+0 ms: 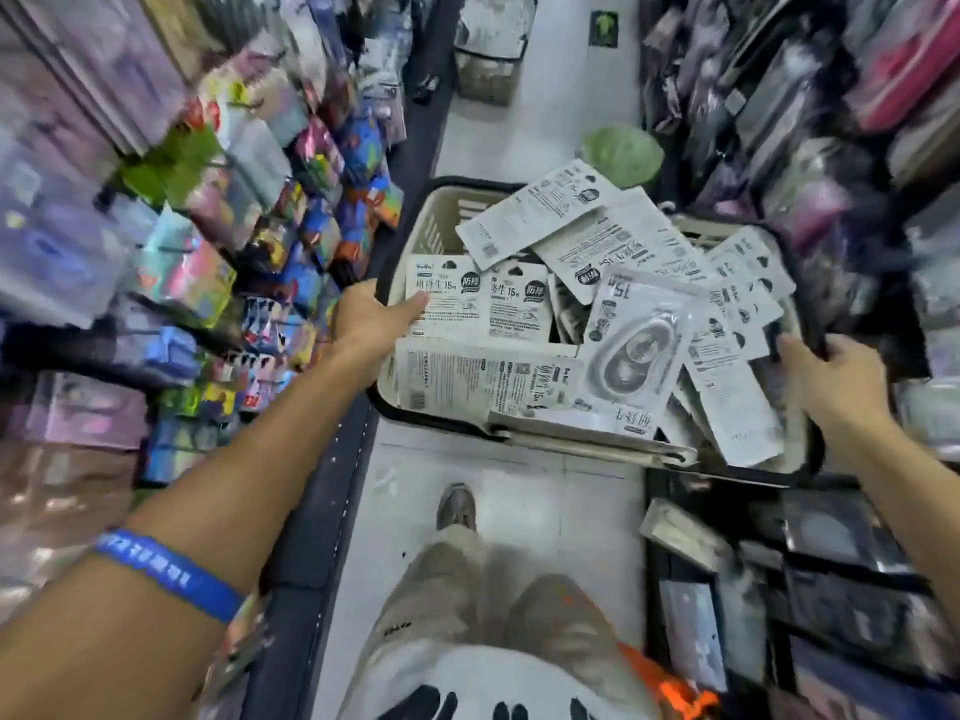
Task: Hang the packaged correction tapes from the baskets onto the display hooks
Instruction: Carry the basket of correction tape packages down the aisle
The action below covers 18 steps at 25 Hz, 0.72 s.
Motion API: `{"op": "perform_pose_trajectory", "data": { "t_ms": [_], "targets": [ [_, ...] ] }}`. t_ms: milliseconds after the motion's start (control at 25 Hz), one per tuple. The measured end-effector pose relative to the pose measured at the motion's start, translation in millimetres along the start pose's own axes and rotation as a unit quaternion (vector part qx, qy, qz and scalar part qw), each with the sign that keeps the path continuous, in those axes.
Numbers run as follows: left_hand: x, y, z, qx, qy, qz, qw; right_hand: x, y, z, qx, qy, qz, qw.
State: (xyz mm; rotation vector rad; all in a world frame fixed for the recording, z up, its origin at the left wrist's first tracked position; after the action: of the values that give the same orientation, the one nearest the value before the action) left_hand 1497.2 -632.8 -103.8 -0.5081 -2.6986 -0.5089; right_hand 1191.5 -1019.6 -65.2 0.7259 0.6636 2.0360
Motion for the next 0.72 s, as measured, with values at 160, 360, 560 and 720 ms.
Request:
{"op": "perform_pose_trajectory", "data": {
  "t_ms": [160,360,560,720],
  "targets": [
    [-179.5,-40.7,-110.7,-0.021,-0.009,-0.006,1.000,-173.2,-9.3,107.7,0.007,0.011,-0.021,1.000],
    [-397.8,-106.3,-207.0,-0.029,-0.013,-0.024,0.999,-413.9,-55.5,199.8,-0.013,0.023,0.011,1.000],
    [-607.4,-158.3,-303.6,-0.008,0.038,-0.039,0.999,-648.4,-89.3,318.9,-0.015,0.012,0.030,0.999],
    [-757.1,-184.9,-379.3,-0.006,0.039,-0.053,0.998,-807.3,-115.2,413.4,0.016,0.013,0.042,0.999]
  ]
}}
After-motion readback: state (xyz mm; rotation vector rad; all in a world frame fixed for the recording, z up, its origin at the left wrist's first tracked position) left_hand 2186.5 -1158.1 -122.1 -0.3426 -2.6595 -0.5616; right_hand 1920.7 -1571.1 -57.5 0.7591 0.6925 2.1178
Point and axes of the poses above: each hand's wrist, its own x-axis away from the middle knuckle, its own y-axis out of the back of the hand, z = x × y, the point moved 6 cm from there along -x, towards the middle knuckle, and after that the axes turned 5 degrees about z, right-handed, at the moved point
